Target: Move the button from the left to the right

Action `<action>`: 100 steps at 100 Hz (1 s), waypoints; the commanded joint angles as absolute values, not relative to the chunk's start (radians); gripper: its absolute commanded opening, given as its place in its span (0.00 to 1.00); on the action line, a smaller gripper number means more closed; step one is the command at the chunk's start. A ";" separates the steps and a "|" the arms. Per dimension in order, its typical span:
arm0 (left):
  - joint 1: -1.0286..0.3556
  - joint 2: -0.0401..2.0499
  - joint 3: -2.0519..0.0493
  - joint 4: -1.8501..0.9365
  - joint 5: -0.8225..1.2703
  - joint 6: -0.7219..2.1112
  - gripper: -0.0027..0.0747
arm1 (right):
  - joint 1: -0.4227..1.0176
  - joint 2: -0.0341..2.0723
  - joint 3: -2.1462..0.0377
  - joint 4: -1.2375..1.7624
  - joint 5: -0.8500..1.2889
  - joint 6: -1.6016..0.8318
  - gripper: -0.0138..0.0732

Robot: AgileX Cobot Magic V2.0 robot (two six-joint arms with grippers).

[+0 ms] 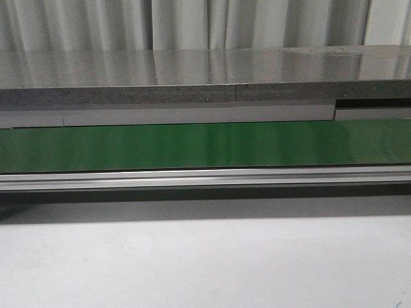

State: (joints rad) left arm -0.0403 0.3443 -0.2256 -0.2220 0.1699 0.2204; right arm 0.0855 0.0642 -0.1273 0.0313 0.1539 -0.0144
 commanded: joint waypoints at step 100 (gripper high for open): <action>-0.049 0.352 -0.251 -0.235 0.094 0.222 0.01 | 0.088 -0.028 0.010 0.022 0.060 -0.015 0.08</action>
